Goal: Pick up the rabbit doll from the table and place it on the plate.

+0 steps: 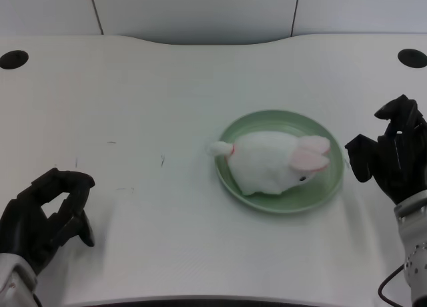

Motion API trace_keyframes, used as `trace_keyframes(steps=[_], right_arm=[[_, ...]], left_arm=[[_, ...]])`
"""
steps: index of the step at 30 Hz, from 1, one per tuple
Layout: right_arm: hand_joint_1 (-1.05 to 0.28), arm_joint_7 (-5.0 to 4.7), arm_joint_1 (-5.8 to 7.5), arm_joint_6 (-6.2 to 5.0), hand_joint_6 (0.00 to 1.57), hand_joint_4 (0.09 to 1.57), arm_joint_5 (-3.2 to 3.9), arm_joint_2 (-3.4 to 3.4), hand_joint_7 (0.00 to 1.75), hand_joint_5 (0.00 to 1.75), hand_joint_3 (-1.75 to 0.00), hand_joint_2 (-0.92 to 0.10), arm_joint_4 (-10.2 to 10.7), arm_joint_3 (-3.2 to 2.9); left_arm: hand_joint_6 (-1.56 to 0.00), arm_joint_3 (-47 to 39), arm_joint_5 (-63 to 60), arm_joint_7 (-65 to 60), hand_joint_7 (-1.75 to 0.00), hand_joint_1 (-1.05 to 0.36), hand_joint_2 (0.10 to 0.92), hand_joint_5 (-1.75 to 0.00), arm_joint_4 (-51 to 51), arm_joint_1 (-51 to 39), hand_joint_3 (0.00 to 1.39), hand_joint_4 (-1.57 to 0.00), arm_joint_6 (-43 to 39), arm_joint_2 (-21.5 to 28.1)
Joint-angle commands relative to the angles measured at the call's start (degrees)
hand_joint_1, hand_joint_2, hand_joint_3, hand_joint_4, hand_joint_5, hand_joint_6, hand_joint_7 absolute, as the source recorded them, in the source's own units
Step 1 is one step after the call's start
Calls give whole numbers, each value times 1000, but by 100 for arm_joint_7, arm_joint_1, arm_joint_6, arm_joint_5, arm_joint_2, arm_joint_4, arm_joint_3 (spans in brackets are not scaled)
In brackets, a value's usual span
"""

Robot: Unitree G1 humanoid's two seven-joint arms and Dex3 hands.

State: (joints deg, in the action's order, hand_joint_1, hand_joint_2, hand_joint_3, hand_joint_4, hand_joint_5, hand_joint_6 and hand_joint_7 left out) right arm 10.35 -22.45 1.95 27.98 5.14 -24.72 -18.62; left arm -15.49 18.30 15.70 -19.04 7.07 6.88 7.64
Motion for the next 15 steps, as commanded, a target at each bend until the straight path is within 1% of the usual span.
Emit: trace_keyframes(steps=[1,2,5,7,9,10,11,12,14,15], right_arm=[[-548,25,16,54,1572,1572,71,-84,1746,1746,-865,-921,-5,-64],[-548,36,3,53,1572,1572,82,-90,1746,1746,-865,-921,-30,-77],[-563,-14,-13,70,1572,1572,60,-92,1746,1746,-805,-919,-40,-84],[-550,12,-26,7,1572,1572,20,-103,1746,1746,-808,-921,-69,-72],[-539,56,-46,-135,1572,1572,-35,-106,1746,1746,-821,-921,-145,-62],[-530,49,-53,-156,1572,1572,-47,-104,1746,1746,-833,-921,-160,-61],[-526,63,-64,-164,1572,1572,-29,-101,1746,1746,-838,-921,-183,-73],[-524,34,-70,-166,1572,1572,-45,-102,1746,1746,-841,-921,-199,-70],[-513,15,-80,-271,1572,1572,-128,-116,1746,1746,-845,-921,-268,-48],[-505,24,-86,-319,1572,1572,-153,-117,1746,1746,-849,-921,-302,-45]], left_arm=[[-782,27,-45,-33,-1746,-377,921,-1746,28,-74,488,-1108,28,43],[-780,35,-51,-59,-1746,-378,921,-1746,53,-80,485,-1105,56,38],[-773,39,-42,-98,-1746,-369,921,-1746,57,-78,486,-1105,41,6],[-770,51,-34,-60,-1746,-367,921,-1746,26,-52,490,-1107,37,27],[-762,65,-37,-102,-1746,-367,921,-1746,72,-46,489,-1097,100,22],[-760,71,-37,-118,-1746,-362,921,-1746,105,-49,497,-1091,133,19],[-760,72,-26,-118,-1746,-361,921,-1746,131,-52,500,-1087,163,17],[-761,68,-10,-102,-1746,-360,921,-1746,146,-55,502,-1085,173,12],[-777,64,-8,-95,-1746,-363,921,-1746,144,-52,493,-1086,177,8],[-786,57,0,-84,-1746,-369,921,-1746,119,-41,488,-1091,171,8]])
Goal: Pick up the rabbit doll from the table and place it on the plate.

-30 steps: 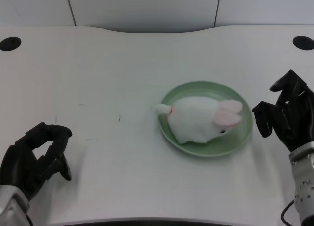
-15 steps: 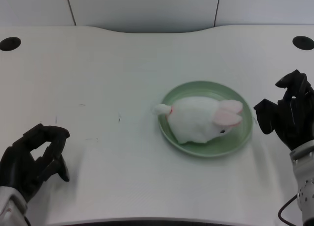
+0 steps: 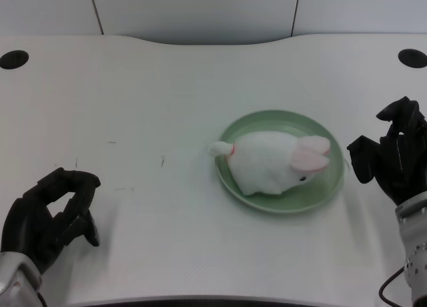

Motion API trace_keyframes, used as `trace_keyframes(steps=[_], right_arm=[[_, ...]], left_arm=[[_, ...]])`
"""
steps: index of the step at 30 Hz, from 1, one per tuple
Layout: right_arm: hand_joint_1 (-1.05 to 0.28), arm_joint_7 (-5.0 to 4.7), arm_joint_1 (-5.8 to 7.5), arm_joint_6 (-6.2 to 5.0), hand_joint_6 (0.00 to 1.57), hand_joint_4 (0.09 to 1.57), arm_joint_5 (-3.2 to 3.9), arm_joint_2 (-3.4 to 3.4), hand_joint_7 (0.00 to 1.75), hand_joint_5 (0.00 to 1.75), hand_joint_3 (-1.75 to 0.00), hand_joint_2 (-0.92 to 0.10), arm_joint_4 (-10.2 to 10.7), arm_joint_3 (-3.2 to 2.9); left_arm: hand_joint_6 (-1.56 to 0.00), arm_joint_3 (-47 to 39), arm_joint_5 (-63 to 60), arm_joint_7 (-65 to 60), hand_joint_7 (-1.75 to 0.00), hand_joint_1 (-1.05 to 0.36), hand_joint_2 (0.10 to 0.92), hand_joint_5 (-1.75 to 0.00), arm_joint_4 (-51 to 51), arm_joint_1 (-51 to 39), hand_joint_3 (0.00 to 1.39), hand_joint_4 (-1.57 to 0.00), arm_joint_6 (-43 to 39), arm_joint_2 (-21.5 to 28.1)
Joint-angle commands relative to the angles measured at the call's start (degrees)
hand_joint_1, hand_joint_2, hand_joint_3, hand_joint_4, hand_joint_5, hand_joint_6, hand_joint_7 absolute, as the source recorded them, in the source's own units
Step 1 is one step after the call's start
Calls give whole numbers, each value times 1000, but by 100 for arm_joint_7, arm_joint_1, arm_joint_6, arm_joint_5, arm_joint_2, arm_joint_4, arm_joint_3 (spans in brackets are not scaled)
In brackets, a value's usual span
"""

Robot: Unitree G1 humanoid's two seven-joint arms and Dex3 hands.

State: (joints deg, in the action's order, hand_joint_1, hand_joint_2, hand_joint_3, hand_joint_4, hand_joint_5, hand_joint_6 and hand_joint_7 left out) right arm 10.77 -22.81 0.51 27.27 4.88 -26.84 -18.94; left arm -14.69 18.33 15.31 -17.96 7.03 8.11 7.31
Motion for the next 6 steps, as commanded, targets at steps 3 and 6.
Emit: trace_keyframes(steps=[3,6], right_arm=[[-499,-113,-107,-261,1572,1572,-149,-73,1746,1746,-853,-904,-221,-52],[-508,-15,-136,-457,1572,1572,-210,-98,1746,1746,-855,-890,-364,-37]], left_arm=[[-789,-55,44,17,-1746,-373,921,-1746,-82,-14,485,-1089,-40,28],[-787,-47,36,44,-1746,-380,921,-1746,-153,12,489,-1082,-53,53]])
